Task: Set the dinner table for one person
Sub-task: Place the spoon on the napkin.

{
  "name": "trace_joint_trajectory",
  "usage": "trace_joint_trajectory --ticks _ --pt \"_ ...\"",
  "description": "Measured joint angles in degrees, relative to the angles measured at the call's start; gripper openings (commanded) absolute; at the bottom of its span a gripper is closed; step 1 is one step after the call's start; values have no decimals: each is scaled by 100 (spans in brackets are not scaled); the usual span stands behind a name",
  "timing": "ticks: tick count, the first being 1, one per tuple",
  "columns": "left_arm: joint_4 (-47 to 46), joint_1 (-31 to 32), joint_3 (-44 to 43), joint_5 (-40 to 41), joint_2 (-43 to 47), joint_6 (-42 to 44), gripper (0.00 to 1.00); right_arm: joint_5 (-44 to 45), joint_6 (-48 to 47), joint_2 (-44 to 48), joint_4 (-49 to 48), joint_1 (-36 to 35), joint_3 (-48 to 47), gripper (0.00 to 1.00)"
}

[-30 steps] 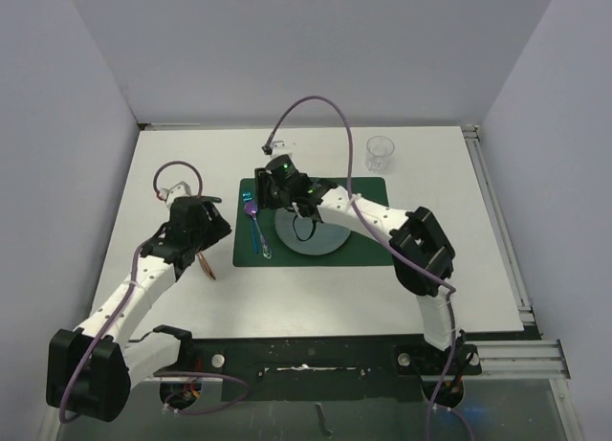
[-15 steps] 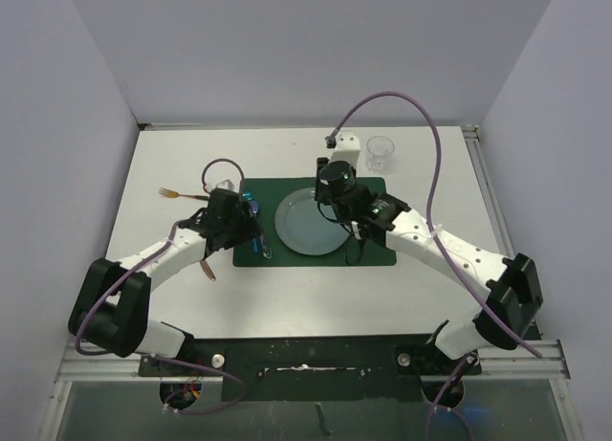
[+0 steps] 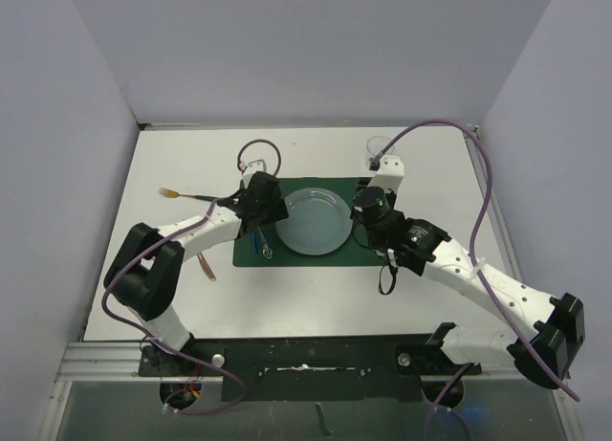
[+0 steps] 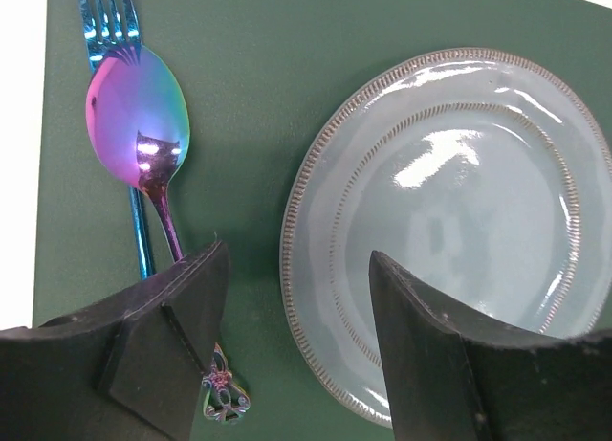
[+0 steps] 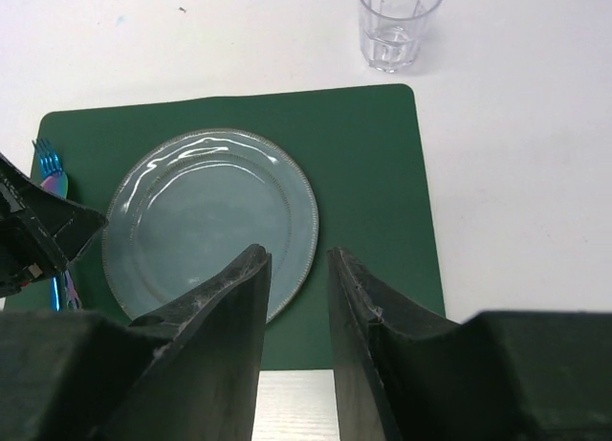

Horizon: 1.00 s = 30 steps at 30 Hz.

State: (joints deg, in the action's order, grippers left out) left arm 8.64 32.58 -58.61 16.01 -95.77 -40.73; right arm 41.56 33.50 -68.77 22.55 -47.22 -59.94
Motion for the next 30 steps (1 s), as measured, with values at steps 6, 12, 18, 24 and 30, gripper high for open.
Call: trace_joint_trajectory --ticks 6,12,18,24,30 --pt "848 402 -575 859 -184 2 58 221 129 341 280 44 94 32" --pt "1661 616 -964 1486 -184 -76 58 284 149 411 297 79 94 32" --pt "2212 612 -719 1711 -184 -315 58 282 179 411 337 79 131 32" --pt "2468 612 -269 1921 -184 -546 57 282 238 411 404 81 278 32" --pt "2374 612 -153 2024 -184 -614 57 284 304 411 459 105 282 32"
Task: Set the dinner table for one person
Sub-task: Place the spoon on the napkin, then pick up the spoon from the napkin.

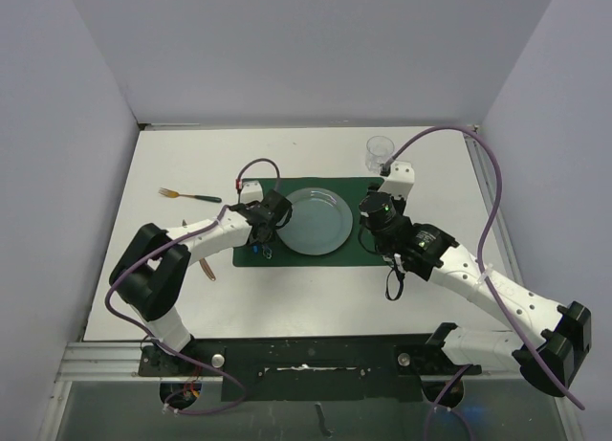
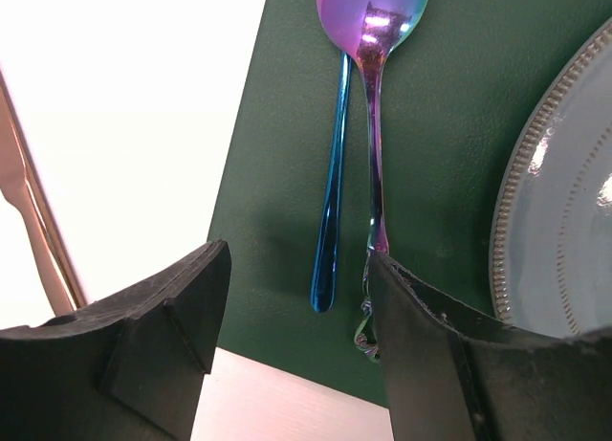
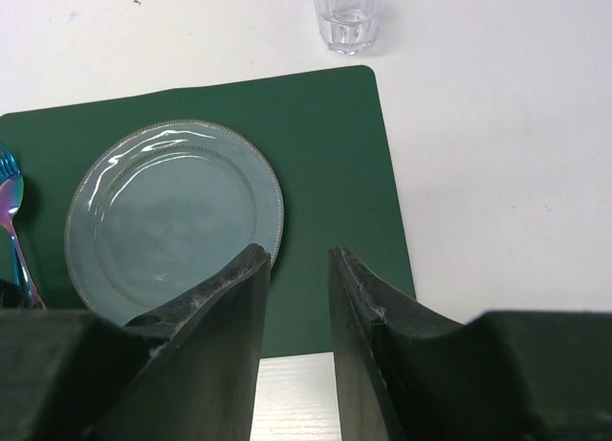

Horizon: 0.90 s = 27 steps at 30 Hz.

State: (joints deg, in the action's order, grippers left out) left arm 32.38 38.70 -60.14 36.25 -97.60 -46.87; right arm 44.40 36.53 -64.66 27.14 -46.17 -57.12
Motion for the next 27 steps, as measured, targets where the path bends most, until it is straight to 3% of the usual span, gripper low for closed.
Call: trace_joint_trajectory --ticks 27 --pt "-1239 48 389 155 -2 -203 56 0 20 -210 0 13 0 32"
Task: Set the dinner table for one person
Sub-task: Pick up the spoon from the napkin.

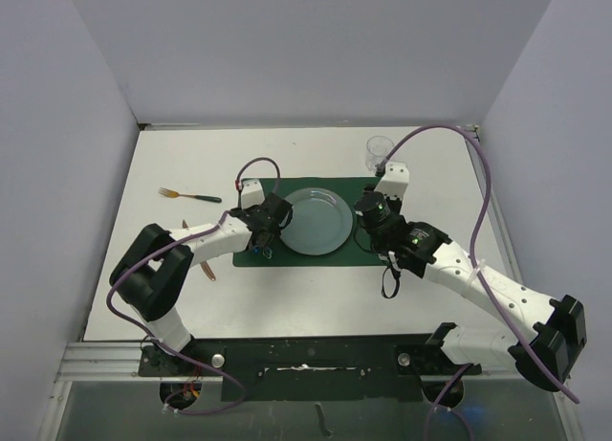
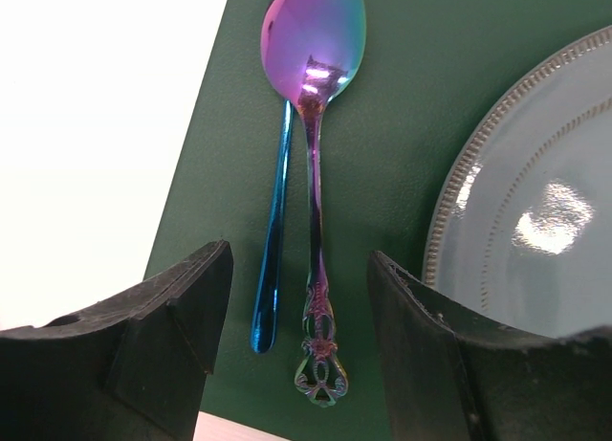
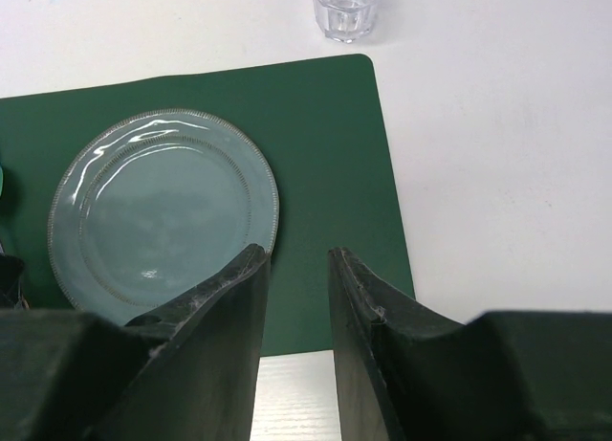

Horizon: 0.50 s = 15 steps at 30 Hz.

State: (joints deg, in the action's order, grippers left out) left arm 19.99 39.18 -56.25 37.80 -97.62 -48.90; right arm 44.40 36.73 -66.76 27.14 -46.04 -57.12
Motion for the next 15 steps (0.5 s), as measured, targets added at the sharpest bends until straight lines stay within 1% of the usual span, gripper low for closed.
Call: trace_joint_trajectory --ticks 7,15 --pt "-271 15 116 -39 0 4 54 -2 0 -59 0 33 0 33" --pt "-345 15 197 -50 0 7 50 0 0 -85 0 66 0 33"
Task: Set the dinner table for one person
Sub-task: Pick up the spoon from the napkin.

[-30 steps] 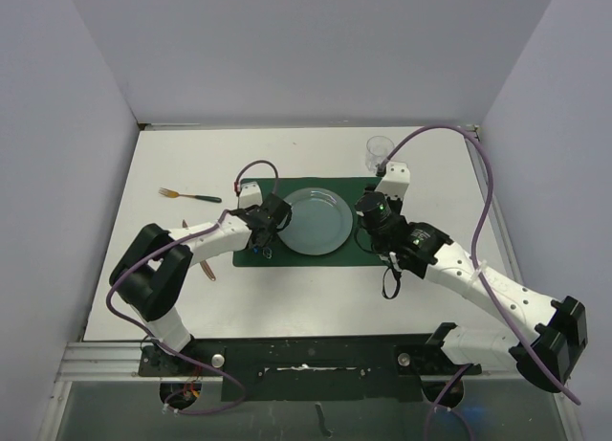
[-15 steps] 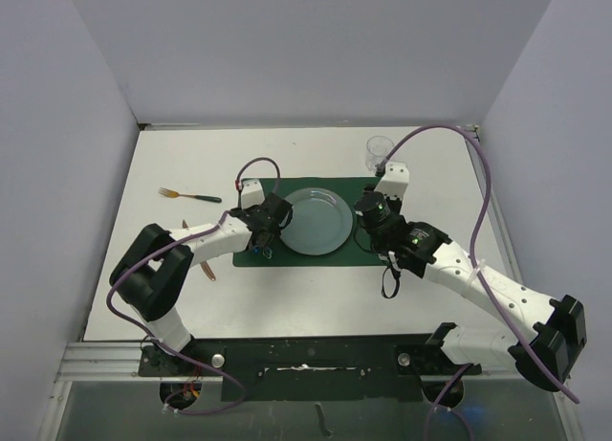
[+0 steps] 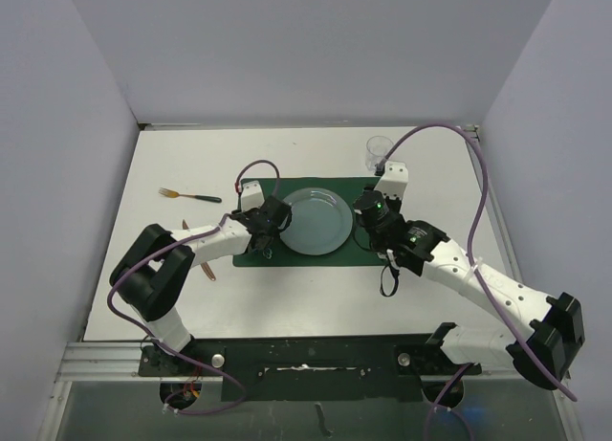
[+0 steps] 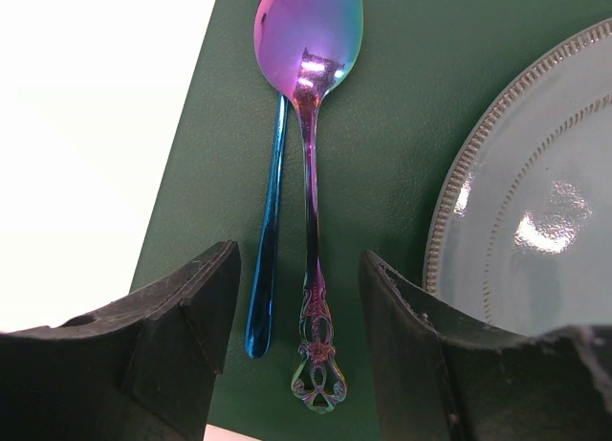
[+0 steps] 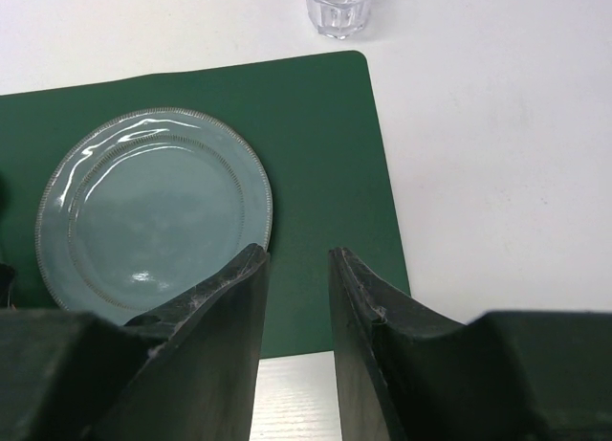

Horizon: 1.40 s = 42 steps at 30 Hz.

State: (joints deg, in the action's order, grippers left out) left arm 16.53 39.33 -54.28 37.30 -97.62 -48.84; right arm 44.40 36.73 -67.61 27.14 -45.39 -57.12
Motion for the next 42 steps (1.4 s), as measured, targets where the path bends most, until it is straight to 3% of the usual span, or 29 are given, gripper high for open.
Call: trace_joint_trajectory --ticks 33,42 --pt "-275 87 0 133 -129 -2 42 -7 -26 -348 0 105 -7 33" --pt "-345 125 0 195 -243 48 29 -28 -46 -354 -2 153 -9 33"
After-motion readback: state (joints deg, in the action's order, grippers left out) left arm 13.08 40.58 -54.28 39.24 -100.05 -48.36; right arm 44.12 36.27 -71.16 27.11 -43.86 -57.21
